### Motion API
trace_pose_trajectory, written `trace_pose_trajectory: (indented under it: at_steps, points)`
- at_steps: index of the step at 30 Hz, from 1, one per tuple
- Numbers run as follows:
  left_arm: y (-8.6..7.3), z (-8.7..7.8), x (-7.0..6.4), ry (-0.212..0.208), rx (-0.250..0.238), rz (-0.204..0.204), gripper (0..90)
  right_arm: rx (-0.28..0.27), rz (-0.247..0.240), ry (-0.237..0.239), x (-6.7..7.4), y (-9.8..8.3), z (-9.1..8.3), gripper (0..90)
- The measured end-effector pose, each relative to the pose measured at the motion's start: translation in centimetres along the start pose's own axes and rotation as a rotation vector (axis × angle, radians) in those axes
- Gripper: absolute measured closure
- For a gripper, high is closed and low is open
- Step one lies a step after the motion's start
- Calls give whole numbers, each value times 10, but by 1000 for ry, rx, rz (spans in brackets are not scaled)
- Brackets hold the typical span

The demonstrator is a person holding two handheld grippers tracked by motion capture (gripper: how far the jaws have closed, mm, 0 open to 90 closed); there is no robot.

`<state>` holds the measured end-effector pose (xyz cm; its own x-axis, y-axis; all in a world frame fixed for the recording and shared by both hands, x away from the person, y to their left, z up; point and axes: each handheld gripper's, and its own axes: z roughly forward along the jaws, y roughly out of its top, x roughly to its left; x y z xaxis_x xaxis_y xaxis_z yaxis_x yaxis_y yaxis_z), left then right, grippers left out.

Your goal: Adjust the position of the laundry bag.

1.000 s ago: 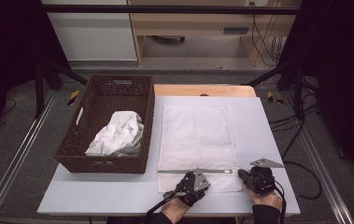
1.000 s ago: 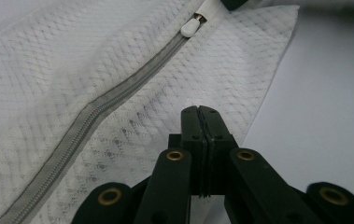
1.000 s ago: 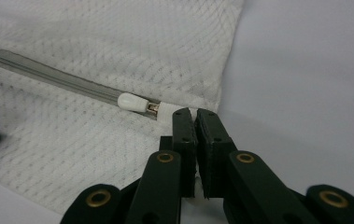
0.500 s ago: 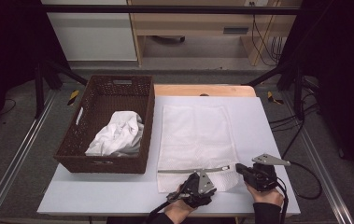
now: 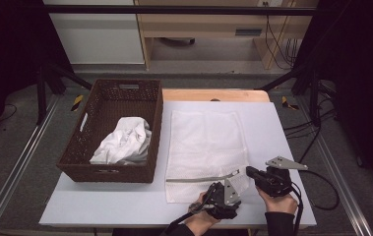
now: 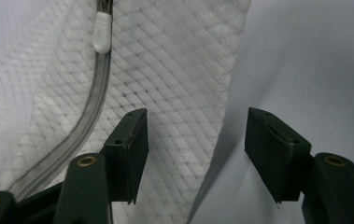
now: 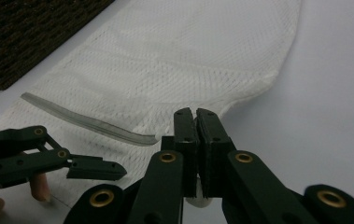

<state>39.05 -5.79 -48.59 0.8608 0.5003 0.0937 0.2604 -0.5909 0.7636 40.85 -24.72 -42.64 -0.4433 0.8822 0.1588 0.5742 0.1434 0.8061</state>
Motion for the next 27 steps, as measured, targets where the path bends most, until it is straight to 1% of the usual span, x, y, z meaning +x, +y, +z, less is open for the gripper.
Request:
trace_pose_trajectory:
  at_steps: [1,2,4,5,6,7,8,9,10,11,12,16,21,22,23,24,25,26,27]
  points:
    - [-1,2,0,13,5,-3,417,1,1,1,0,0,0,875]
    - [-1,2,0,13,5,-3,432,1,-5,2,0,0,1,875]
    - [-1,2,2,14,-3,-25,547,7,-1,5,1,0,1,874]
    - [-1,2,3,5,-1,-34,586,10,-4,4,1,0,2,874]
    - [-1,2,3,5,-1,-34,647,10,-4,4,1,0,2,874]
    - [-1,2,4,-3,-2,-38,707,21,-4,5,0,-1,4,873]
    - [-1,2,4,-4,-3,-42,747,28,3,1,0,-2,6,872]
    - [-1,2,5,-7,-5,-46,747,28,3,1,0,-2,6,872]
    - [-1,2,5,-6,-4,-49,837,47,9,-3,-1,-4,8,871]
    - [-1,2,6,-9,-2,-52,837,47,9,-3,-1,-4,8,871]
    - [-1,2,6,-7,-4,-59,882,62,11,-7,-3,-5,11,869]
    - [-1,2,8,-14,-2,-66,887,74,18,-13,-4,-7,14,864]
    - [-1,2,7,-8,-1,-66,890,86,26,-10,-7,-10,15,848]
    - [-1,2,7,-8,0,-66,890,83,28,-11,-8,-10,14,815]
    - [-1,2,7,-9,0,-67,890,83,28,-11,-8,-10,14,815]
    - [-1,2,7,-9,1,-68,890,78,33,-6,-8,-10,14,790]
    - [-2,2,7,-11,-2,-69,890,58,29,-10,-9,-9,11,712]
    - [-2,2,7,-12,-2,-70,890,42,32,-9,-10,-9,8,678]
    - [-2,2,7,-8,-1,-69,890,42,32,-9,-10,-9,8,678]
